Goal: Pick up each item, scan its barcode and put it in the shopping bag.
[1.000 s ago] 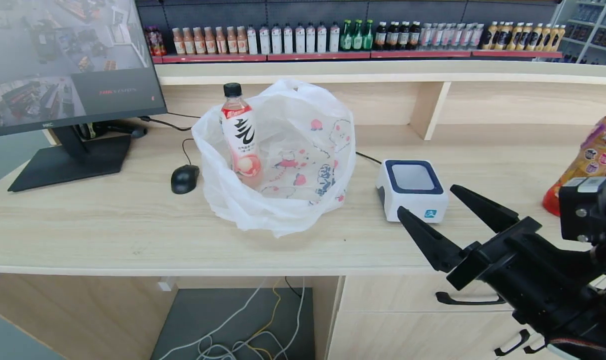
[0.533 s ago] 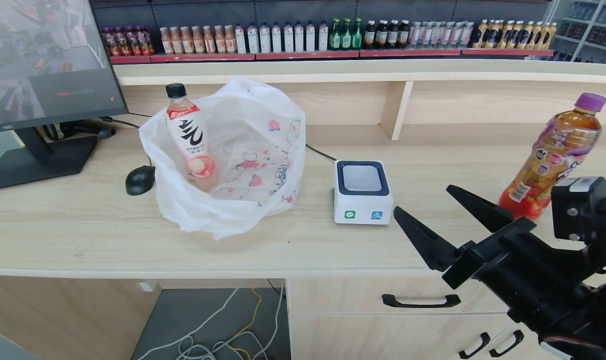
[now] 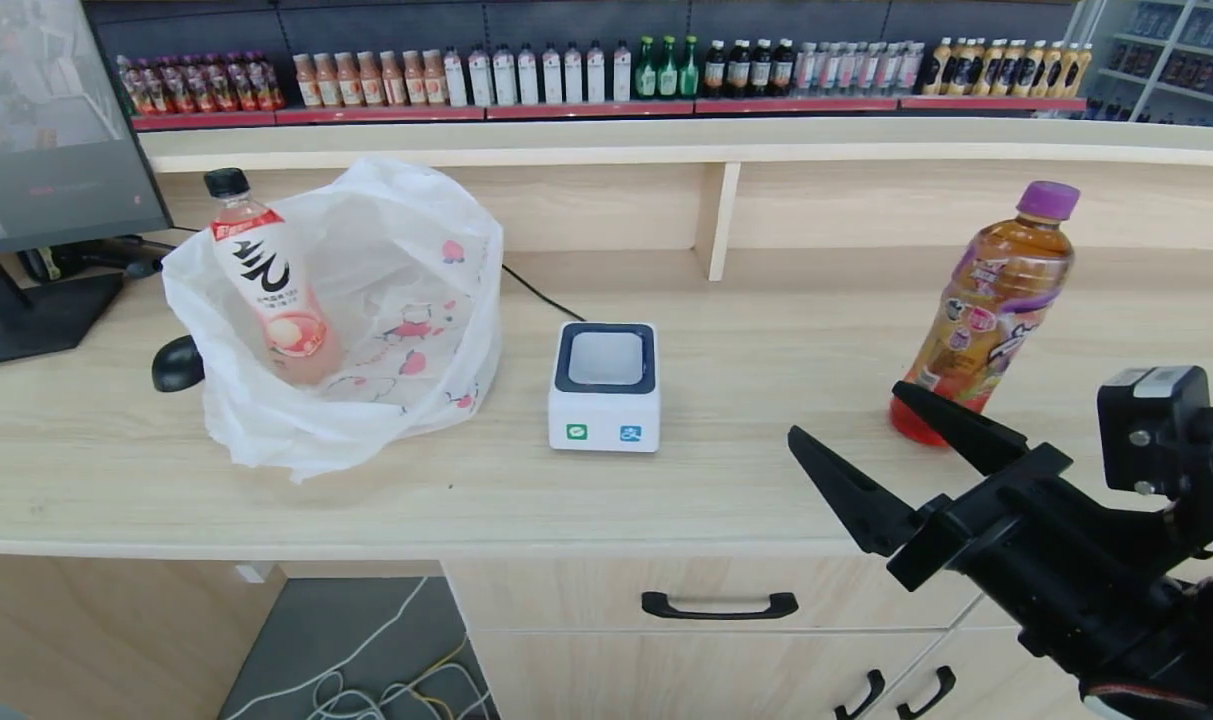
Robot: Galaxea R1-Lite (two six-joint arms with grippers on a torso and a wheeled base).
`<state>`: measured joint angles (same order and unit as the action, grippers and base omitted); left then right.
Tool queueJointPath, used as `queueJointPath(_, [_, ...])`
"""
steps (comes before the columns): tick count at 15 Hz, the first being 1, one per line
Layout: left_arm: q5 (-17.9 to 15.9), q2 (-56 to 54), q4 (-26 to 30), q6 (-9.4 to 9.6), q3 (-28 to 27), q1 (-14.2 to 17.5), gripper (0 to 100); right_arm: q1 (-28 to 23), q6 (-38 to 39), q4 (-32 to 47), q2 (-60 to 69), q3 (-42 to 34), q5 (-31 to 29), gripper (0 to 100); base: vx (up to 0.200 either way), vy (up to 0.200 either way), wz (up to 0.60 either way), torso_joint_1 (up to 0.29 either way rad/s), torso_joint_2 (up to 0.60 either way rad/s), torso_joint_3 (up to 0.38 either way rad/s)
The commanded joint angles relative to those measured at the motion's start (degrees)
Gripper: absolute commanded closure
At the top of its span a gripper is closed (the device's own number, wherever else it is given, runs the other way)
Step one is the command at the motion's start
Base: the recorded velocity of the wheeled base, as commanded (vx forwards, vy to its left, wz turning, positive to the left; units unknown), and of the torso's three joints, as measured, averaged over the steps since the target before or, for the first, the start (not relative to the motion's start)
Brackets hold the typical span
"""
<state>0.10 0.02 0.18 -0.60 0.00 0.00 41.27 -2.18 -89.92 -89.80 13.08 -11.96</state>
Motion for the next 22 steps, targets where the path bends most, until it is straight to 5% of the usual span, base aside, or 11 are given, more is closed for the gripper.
queueJointPath(1, [0.0, 0.0, 0.0, -0.02, 0.0, 0.0, 0, 0.0, 0.0, -0.1, 0.1, -0.1, 0.0, 0, 0.0, 0.0, 0.0, 0.0, 0.0, 0.0])
queueJointPath(8, [0.0, 0.0, -0.1, -0.02, 0.0, 0.0, 0, -2.8, 0.1, -0.1, 2.0, -1.8, 0.0, 0, 0.0, 0.0, 0.0, 0.0, 0.0, 0.0])
queueJointPath(13, [0.0, 0.0, -0.1, 0.42, 0.0, 0.0, 0, -12.0, 0.1, -0.1, 4.3, -2.3, 0.0, 0, 0.0, 0.0, 0.0, 0.0, 0.0, 0.0])
queueJointPath(22, [0.0, 0.0, -0.1, 0.42, 0.0, 0.0, 0, -20.9, 0.2, -0.1, 2.3, -1.6, 0.1, 0, 0.0, 0.0, 0.0, 0.0, 0.0, 0.0])
